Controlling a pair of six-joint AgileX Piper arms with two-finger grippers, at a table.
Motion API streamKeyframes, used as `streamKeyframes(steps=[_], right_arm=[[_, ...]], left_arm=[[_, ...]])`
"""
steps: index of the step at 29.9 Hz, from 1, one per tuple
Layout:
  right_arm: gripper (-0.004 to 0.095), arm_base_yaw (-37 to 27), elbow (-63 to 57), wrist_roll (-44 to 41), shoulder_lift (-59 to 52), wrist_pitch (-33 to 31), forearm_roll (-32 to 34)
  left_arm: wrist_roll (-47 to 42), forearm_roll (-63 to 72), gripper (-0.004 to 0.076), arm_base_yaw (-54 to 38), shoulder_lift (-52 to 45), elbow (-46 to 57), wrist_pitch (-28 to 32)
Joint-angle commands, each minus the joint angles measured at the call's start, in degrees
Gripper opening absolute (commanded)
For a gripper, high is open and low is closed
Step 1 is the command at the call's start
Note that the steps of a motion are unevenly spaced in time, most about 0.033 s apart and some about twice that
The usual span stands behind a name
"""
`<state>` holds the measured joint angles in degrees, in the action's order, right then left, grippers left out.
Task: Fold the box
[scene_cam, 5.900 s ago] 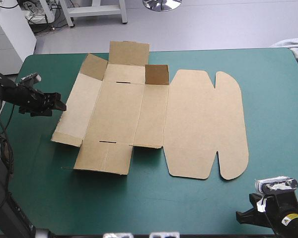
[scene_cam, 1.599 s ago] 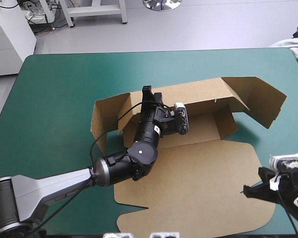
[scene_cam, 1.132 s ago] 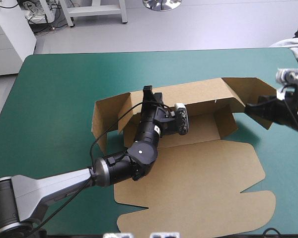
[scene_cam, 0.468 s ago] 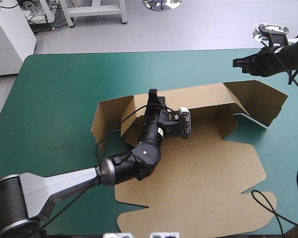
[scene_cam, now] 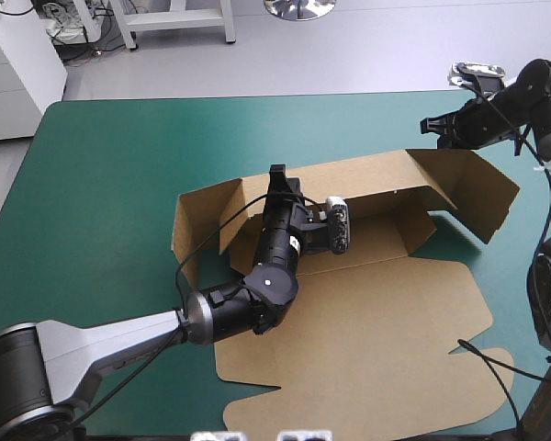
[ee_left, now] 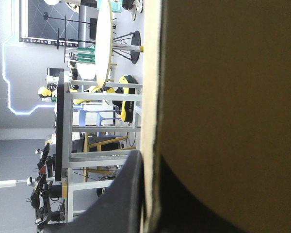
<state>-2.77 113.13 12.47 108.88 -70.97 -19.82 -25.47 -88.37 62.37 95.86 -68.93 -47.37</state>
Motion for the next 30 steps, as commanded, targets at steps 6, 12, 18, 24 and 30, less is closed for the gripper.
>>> streamKeyframes(steps=[6, 12, 18, 24, 30], right_arm=[[-0.0019, 0.11, -1.6, 2.15, -5.12, -0.84, -1.5], [-0.0019, 0.11, -8.39, 4.94, -9.75, -0.84, -1.92], [-0.0019, 0.11, -15.63, 9.88, -14.26, 0.51, -5.2], [-0.0019, 0.11, -25.6, 15.15, -18.57, 6.83, -11.54], [-0.0019, 0.11, -38.28, 23.05, -24.86, 17.06, -19.0]], left_arm=[[-1.26, -2.53, -0.001, 0.34, -2.41, -1.49, -3.35], [-1.26, -2.53, -0.001, 0.34, -2.41, -1.49, -3.35], [-1.26, -2.29, -0.001, 0.34, -2.41, -1.49, -2.91], [0.98, -2.14, -0.001, 0.34, -2.32, -1.49, -1.27], [1.11, -1.4, -0.001, 0.34, -1.94, -1.49, -1.27]])
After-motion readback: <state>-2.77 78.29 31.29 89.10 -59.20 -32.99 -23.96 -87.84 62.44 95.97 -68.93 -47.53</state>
